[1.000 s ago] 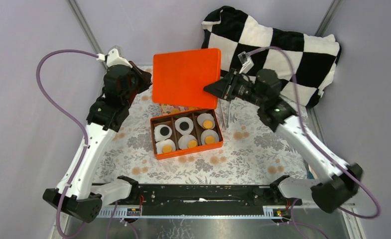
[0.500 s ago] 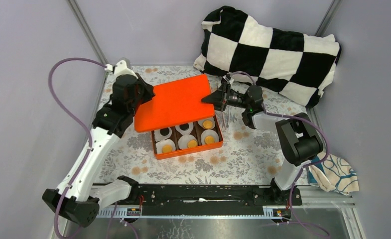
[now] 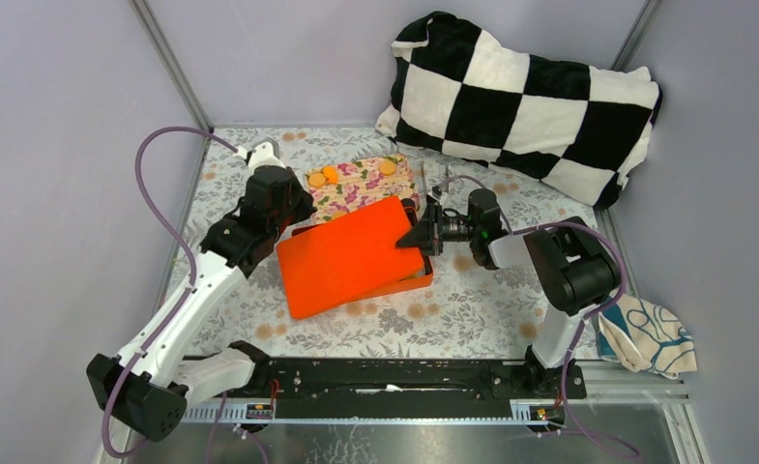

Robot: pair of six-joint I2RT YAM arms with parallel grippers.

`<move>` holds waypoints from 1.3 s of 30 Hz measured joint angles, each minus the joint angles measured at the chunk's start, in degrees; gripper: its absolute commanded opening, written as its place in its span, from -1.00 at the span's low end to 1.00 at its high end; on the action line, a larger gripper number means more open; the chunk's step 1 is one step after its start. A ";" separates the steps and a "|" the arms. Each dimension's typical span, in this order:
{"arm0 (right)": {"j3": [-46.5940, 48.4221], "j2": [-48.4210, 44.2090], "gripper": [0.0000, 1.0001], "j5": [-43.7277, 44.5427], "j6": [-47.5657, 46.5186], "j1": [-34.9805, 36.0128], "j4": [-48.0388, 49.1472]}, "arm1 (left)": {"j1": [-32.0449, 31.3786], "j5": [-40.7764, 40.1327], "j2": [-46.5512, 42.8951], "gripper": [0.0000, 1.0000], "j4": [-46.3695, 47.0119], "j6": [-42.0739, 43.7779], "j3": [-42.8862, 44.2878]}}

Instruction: Pack the cookies

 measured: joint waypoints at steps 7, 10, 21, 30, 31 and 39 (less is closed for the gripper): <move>0.83 0.00 -1.00 0.85 -11.06 0.00 -8.00 | -1.07 -0.59 -2.16 -1.00 0.15 -0.22 -3.48; 2.08 0.31 -1.00 1.18 -11.93 -0.02 -8.35 | -1.29 -0.85 -3.08 -1.00 0.26 -0.26 -4.35; 6.19 3.61 -1.00 2.60 -10.71 -1.11 -7.21 | -2.23 -0.98 -3.08 -1.00 1.09 -0.37 -5.84; 4.20 2.89 -1.00 1.81 -14.43 -5.31 -12.76 | -3.08 0.37 -1.60 -1.00 3.39 -1.01 -7.32; 3.80 2.64 -1.00 1.86 -15.28 -5.84 -13.73 | -3.32 0.61 -1.53 -1.00 3.89 -1.20 -7.91; 2.84 2.01 -0.94 2.12 -21.14 -8.33 -19.76 | -5.97 2.89 0.07 -1.00 7.65 -2.93 -15.32</move>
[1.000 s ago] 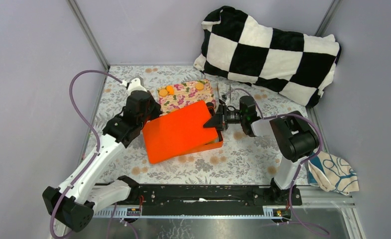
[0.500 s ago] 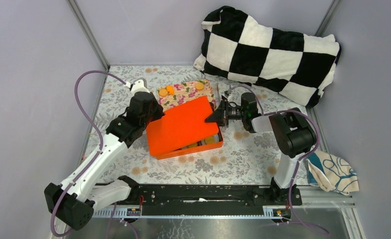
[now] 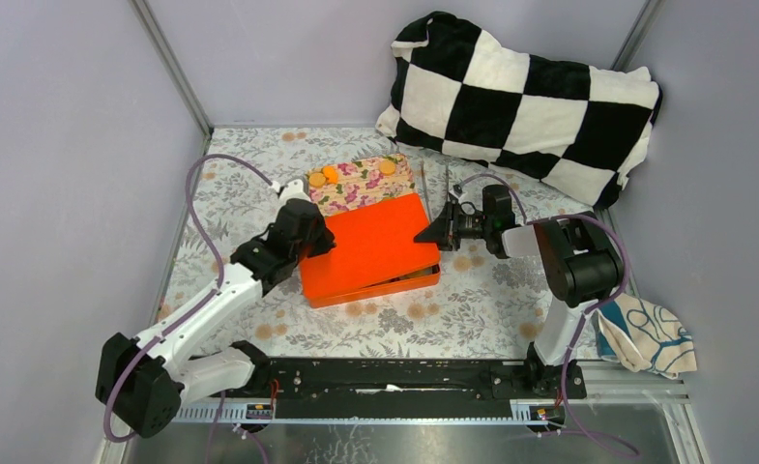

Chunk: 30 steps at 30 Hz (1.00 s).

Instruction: Pack the cookies

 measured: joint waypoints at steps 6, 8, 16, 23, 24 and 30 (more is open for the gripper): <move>0.35 -0.02 -0.71 0.59 -2.84 -0.11 -3.80 | -1.62 1.44 0.72 -1.00 2.58 -2.19 -6.58; 0.90 -0.37 -0.66 1.18 -4.17 -0.13 -6.67 | -1.86 1.86 0.96 -1.00 3.34 -2.78 -7.96; 4.68 -7.85 -0.26 6.32 -12.48 -0.09 -22.84 | -1.97 3.85 2.47 -1.00 6.43 -3.82 -9.75; 6.36 -11.02 0.31 22.88 -19.96 -0.55 -33.31 | -1.99 7.26 5.79 -1.00 9.77 -4.94 -11.69; 6.40 -11.06 0.31 23.26 -19.78 -0.68 -34.25 | -1.97 7.74 6.03 -1.00 10.25 -5.16 -11.93; 6.27 -13.97 0.32 29.38 -20.31 -0.63 -36.33 | -1.99 9.75 7.37 -1.00 12.15 -5.33 -12.09</move>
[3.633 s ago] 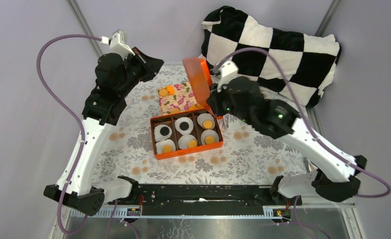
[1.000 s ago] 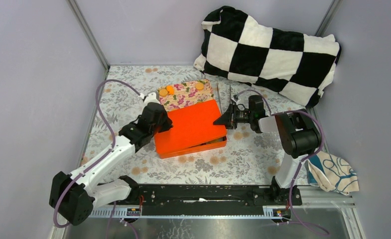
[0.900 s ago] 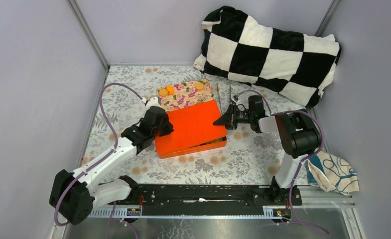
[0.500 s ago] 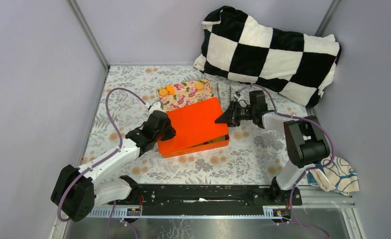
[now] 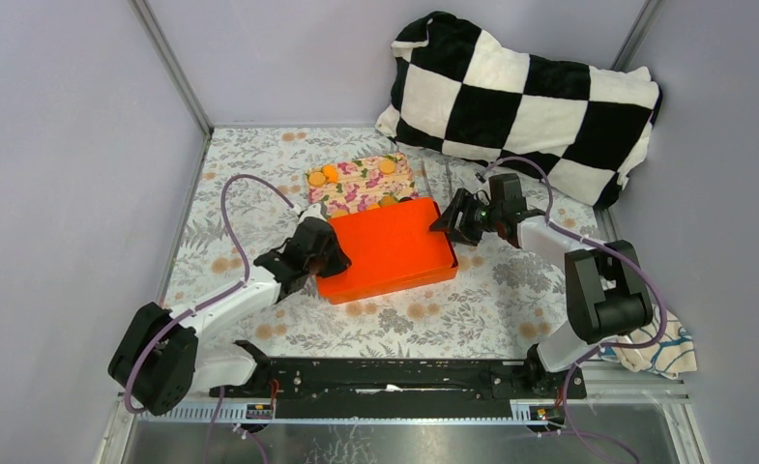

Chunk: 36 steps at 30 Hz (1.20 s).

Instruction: Pack the cookies

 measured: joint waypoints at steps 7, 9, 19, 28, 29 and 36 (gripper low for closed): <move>0.09 -6.60 0.32 9.51 -2.56 -0.28 -5.92 | 0.00 1.68 1.84 -1.00 3.13 0.00 0.02; 0.72 -8.46 0.31 12.13 -3.61 -0.39 -8.20 | 0.00 2.14 2.67 -1.00 4.52 -0.09 0.02; 6.64 -7.54 -0.54 21.81 -7.76 -0.59 -15.28 | 0.00 0.07 -0.13 -1.00 -2.93 -1.55 7.39; 9.51 1.88 -0.76 22.51 -10.03 -0.59 -17.05 | 0.00 -20.22 -15.26 -1.00 -28.17 -10.58 20.20; 9.68 2.67 -0.76 22.36 -10.14 -0.59 -17.03 | 0.00 -21.55 -15.19 -1.00 -30.82 -12.15 19.61; 9.81 5.75 -0.76 19.30 -10.73 -0.59 -16.92 | 0.00 -25.11 -6.12 -1.00 -39.50 -19.15 9.68</move>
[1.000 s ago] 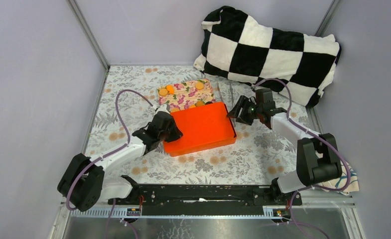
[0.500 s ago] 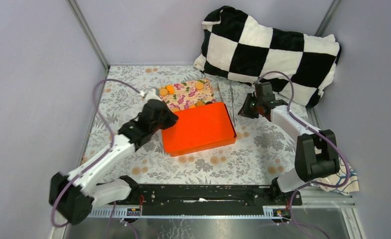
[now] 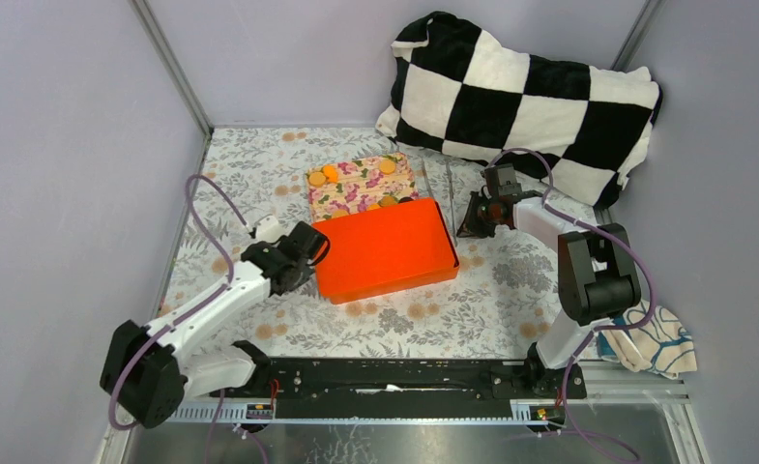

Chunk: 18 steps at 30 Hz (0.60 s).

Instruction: Pack the cookies

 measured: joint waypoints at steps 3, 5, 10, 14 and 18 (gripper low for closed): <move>0.00 0.79 -0.77 -1.40 -0.02 0.00 0.13 | 0.00 -0.90 3.41 -1.00 0.48 -0.07 -1.49; 0.00 1.55 -0.77 -2.58 -0.02 0.00 0.31 | 0.00 -1.31 4.70 -1.00 2.01 0.48 -2.05; 0.13 4.22 -0.78 -6.64 0.09 0.24 0.92 | 0.00 -1.84 6.88 -1.00 10.56 3.87 -3.85; 0.22 4.59 -0.78 -8.39 0.11 0.68 1.64 | 0.00 -1.97 11.06 -1.00 17.18 7.04 -3.58; 0.26 4.66 -0.77 -9.01 0.46 2.32 2.62 | 0.15 -2.19 15.08 -1.00 19.04 9.22 -2.71</move>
